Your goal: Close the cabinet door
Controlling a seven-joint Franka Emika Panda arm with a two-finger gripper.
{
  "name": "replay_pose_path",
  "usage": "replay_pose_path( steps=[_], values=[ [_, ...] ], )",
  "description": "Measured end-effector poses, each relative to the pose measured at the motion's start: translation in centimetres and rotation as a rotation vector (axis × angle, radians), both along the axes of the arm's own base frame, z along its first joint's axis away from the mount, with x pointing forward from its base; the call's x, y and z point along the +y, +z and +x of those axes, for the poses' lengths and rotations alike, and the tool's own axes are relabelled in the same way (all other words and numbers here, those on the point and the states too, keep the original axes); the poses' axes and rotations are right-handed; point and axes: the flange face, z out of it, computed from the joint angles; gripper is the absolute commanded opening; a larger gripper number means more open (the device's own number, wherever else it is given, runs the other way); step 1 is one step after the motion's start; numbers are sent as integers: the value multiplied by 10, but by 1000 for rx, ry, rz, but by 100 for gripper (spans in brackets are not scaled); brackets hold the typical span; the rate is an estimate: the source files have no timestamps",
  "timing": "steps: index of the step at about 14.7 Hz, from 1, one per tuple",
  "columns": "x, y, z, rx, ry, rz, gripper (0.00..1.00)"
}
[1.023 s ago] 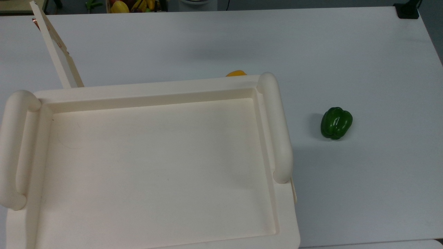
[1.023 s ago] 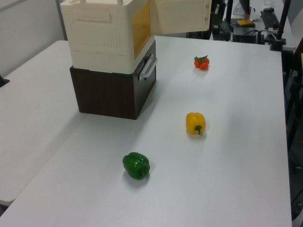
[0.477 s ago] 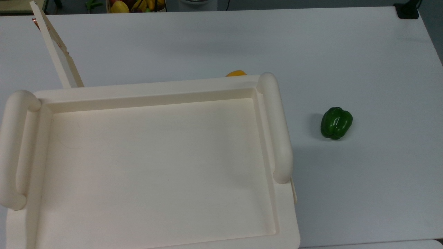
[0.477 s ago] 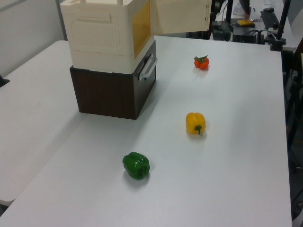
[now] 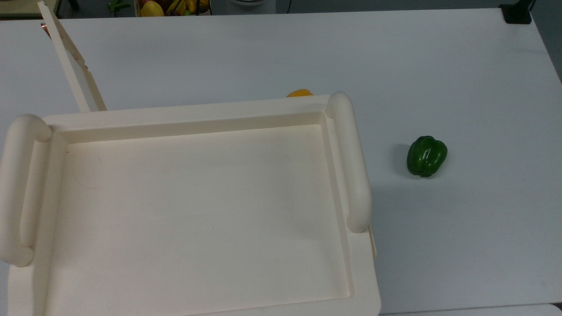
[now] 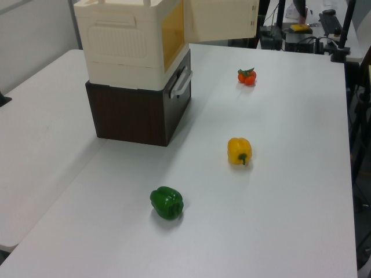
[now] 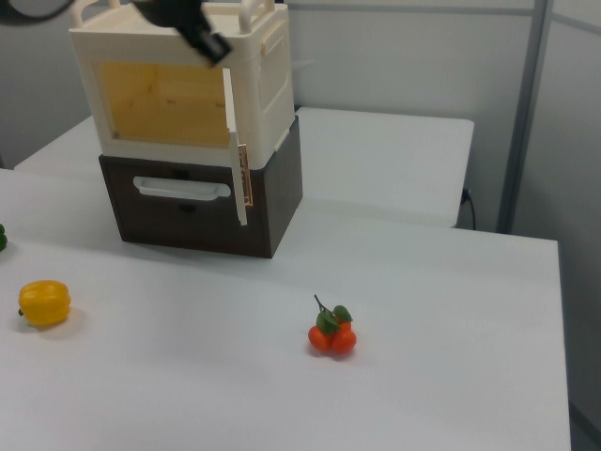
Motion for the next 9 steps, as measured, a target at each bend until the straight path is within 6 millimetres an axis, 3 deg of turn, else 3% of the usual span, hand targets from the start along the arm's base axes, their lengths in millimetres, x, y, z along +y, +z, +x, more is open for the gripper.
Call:
replay_pose_path(
  steps=[4, 6, 9],
  values=[
    [-31, -24, 18, -55, -105, -30, 0],
    [-38, -59, 38, -58, -148, -28, 0],
    [-41, -96, 57, -32, -168, 3, 0]
  ],
)
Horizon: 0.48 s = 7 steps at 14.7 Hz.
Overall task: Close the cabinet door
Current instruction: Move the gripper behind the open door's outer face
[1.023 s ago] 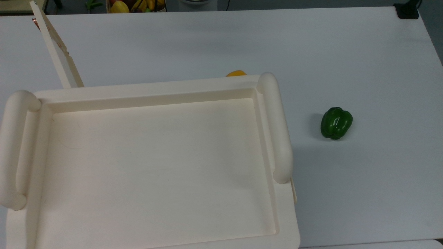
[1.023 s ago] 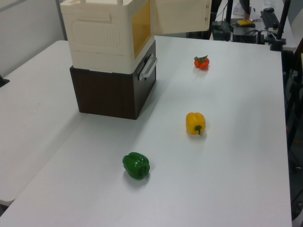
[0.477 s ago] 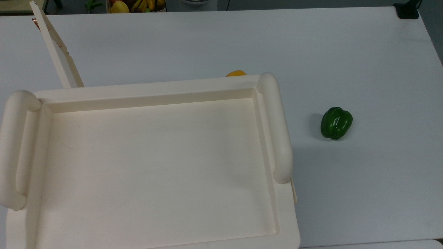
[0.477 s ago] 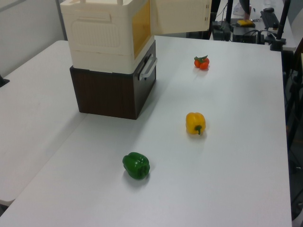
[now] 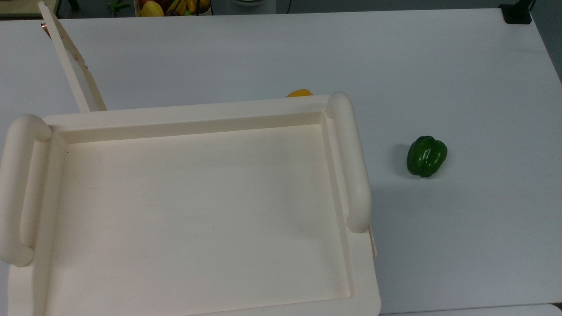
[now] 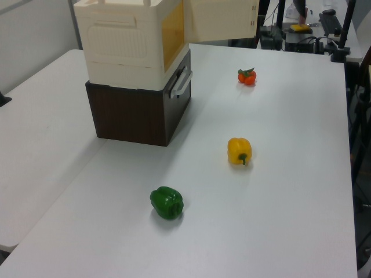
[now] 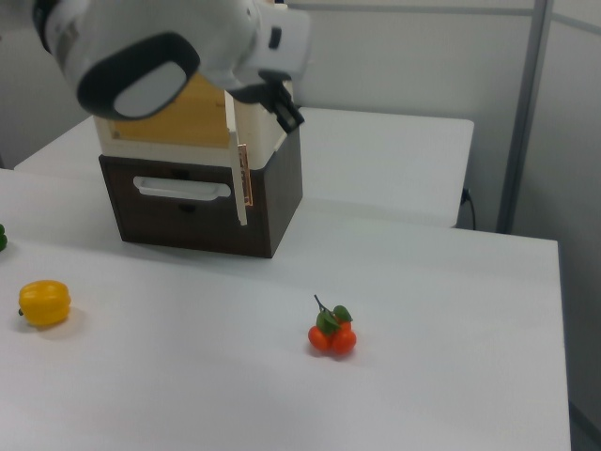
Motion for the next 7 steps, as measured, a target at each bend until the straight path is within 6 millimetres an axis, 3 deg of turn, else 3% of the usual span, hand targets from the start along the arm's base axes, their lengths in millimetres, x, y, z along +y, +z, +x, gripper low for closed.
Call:
replay_pose_path(
  steps=[4, 7],
  values=[
    [10, -33, 18, 42, 14, 33, 0],
    [32, -47, 28, 82, 64, 59, 0]
  ],
)
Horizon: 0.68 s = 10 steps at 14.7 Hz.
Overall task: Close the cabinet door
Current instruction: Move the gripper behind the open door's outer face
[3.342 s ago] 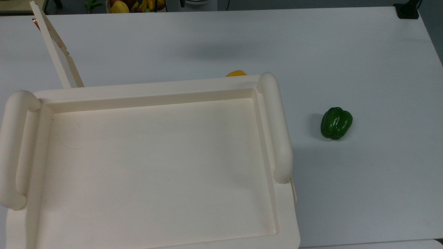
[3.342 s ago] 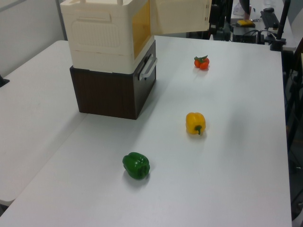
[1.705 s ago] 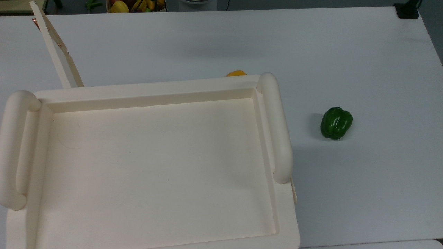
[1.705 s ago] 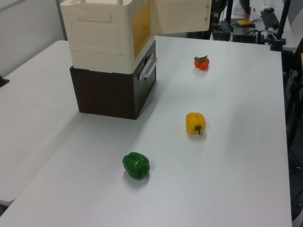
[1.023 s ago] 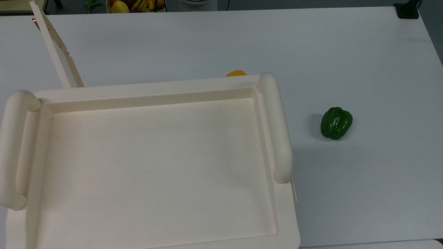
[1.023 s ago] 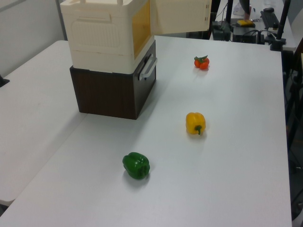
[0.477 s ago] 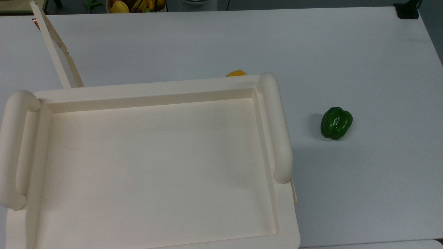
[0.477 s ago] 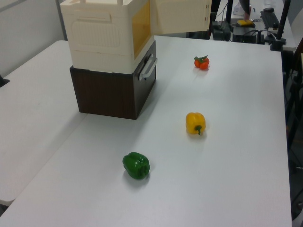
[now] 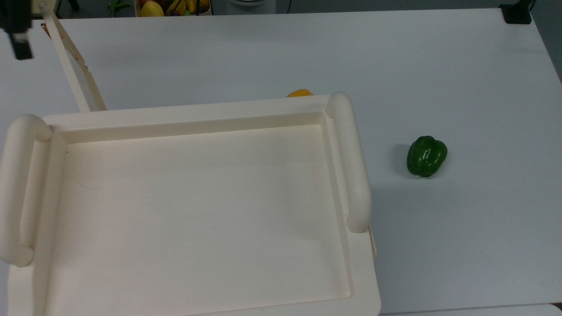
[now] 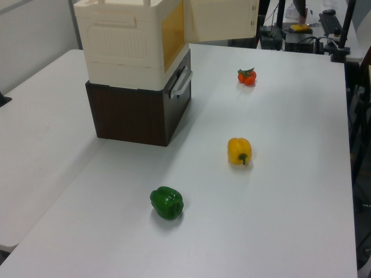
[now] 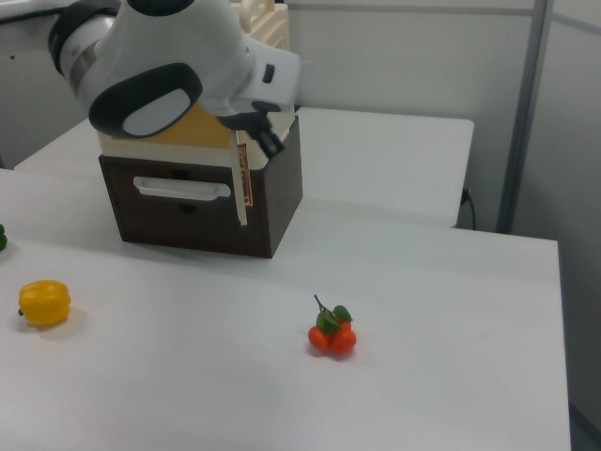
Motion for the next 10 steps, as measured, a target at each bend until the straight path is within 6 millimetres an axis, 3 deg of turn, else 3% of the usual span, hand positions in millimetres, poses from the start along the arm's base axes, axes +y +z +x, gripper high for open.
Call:
replay_pose_path(
  steps=[7, 10],
  values=[
    [69, -16, 15, 119, 178, 82, 0],
    [108, -18, 25, 124, 246, 91, 0]
  ],
)
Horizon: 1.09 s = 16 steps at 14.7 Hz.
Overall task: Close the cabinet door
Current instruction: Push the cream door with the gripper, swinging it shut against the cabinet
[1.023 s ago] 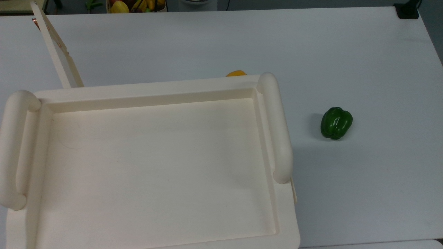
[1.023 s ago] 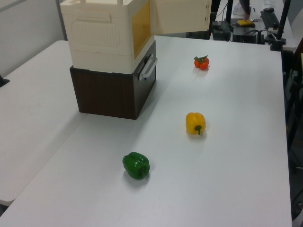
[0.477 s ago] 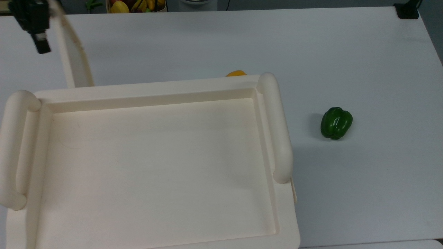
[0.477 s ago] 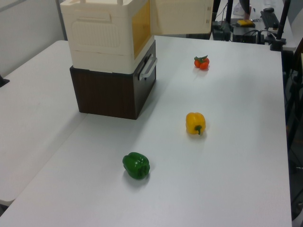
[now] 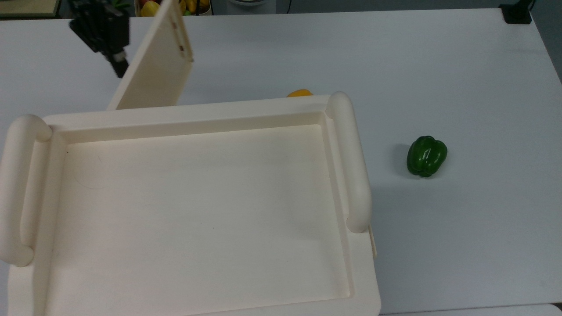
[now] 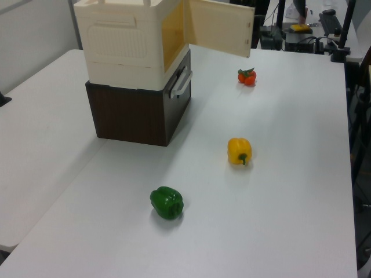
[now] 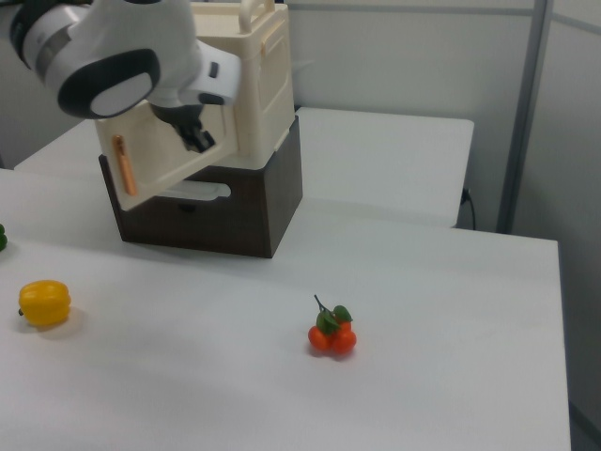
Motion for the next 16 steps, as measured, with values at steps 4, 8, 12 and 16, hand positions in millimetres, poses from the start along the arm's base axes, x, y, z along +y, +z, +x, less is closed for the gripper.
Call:
replay_pose_path(
  steps=[4, 8, 12, 16],
  values=[
    [51, 2, 13, -36, 68, 1, 0],
    [77, 14, 29, -190, 32, -38, 0],
    [87, 5, 45, -289, -18, -69, 0],
    [100, -1, 55, -364, -50, -91, 0]
  ],
)
